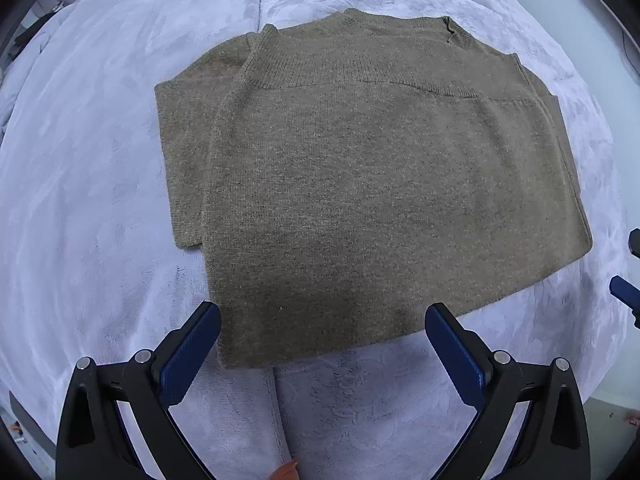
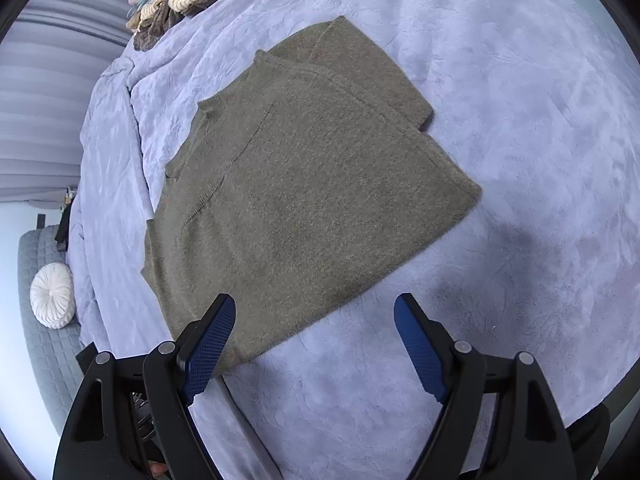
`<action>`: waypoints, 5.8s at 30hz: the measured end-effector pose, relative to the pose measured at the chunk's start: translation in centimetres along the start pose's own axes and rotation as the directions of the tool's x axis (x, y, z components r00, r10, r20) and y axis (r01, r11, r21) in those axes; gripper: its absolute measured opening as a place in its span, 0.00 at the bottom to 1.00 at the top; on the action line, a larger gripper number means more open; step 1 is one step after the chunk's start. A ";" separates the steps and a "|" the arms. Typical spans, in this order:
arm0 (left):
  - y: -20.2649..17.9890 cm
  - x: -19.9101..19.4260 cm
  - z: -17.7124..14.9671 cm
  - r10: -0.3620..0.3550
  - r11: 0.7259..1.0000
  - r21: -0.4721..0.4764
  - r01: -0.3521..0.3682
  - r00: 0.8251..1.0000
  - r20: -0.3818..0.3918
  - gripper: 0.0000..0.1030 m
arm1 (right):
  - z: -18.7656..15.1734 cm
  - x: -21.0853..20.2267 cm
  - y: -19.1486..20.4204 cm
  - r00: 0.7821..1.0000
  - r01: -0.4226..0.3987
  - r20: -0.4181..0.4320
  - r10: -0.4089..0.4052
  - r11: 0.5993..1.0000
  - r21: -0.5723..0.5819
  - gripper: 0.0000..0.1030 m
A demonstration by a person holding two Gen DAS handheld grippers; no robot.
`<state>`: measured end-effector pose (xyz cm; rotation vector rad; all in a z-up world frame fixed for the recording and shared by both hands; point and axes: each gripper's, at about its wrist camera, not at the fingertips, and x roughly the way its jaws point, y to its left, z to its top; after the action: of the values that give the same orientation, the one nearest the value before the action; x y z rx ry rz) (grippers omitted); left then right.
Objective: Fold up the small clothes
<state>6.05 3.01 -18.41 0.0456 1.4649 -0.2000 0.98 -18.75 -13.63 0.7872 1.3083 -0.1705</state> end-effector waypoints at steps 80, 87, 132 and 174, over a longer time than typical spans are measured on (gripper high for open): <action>17.3 3.2 -0.8 -0.201 0.907 -0.362 0.217 0.976 0.082 0.99 | -5.7 16.8 7.1 0.893 -0.385 -0.245 0.376 0.923 0.015 0.92; 18.4 3.4 -2.3 -0.369 0.846 -0.373 0.380 0.924 0.104 0.99 | -5.9 18.4 6.9 0.845 -0.436 -0.252 0.472 0.881 0.185 0.09; -14.5 -2.5 13.3 -0.491 0.834 0.366 0.414 0.858 0.148 0.29 | 5.7 8.0 -1.6 0.949 -0.313 0.031 0.313 0.950 -0.009 0.35; -6.5 4.1 9.2 -0.187 0.966 0.203 0.161 0.975 0.117 0.89 | 8.5 3.0 -7.7 0.993 0.054 0.109 -0.040 0.990 -0.129 0.62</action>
<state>14.38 -5.19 -20.94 0.0585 1.3101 -0.4796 4.55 -28.62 -19.15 0.6273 1.2248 -0.1600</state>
